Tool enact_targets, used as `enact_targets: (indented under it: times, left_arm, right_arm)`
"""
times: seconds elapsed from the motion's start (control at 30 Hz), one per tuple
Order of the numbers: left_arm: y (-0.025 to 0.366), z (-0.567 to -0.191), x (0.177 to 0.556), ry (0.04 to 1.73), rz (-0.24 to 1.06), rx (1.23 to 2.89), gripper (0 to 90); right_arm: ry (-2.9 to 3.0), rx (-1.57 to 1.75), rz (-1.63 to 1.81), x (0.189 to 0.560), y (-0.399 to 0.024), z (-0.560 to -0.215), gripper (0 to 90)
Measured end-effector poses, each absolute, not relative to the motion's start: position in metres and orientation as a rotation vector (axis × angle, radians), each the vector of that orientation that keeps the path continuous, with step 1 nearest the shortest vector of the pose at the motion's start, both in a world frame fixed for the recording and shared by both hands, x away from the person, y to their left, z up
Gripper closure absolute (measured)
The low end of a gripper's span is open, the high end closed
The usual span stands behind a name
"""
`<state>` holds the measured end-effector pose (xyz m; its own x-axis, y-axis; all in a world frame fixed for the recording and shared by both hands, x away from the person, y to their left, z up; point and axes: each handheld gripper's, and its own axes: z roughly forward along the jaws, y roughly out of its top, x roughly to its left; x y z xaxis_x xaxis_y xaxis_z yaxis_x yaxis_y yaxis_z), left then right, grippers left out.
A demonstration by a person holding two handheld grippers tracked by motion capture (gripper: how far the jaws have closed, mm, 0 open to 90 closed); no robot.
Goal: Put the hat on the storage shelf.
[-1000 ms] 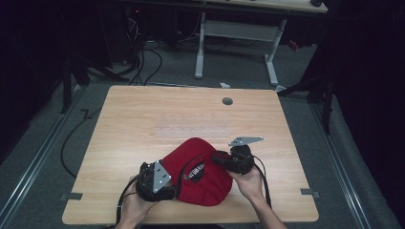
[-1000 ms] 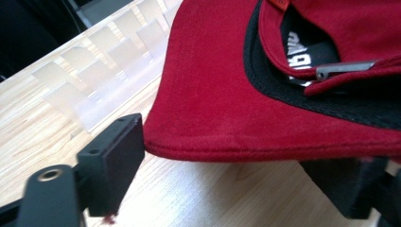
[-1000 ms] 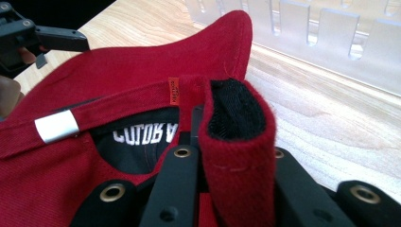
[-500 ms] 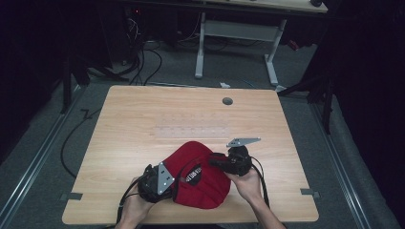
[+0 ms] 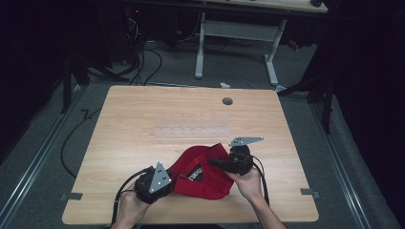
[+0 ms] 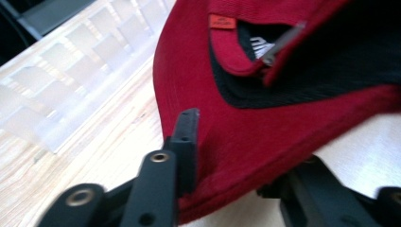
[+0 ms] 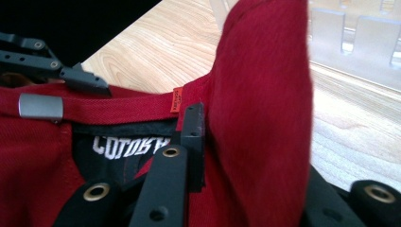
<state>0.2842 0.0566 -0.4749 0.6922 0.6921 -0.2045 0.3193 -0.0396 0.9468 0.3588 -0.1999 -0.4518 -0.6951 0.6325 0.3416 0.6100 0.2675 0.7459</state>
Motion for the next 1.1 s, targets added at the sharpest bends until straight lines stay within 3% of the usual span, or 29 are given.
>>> enact_targets:
  times: [0.2,0.53,0.87,1.1]
  left_arm:
    - [0.057,-0.47,0.279,0.814,0.341,1.673,76.1]
    - [0.06,-0.467,0.277,0.823,0.325,1.705,85.6]
    - [0.082,-0.457,0.284,0.899,0.292,1.589,85.6]
    - [0.1,-0.444,0.29,0.923,0.252,1.484,85.5]
  right_arm:
    - [2.468,1.214,1.467,0.361,-0.199,-0.452,69.3]
    - [2.2,1.288,1.605,0.361,-0.23,-0.435,48.1]
    - [2.04,1.25,1.611,0.349,-0.256,-0.425,44.4]
    - [2.115,1.266,1.375,0.348,-0.257,-0.47,41.8]
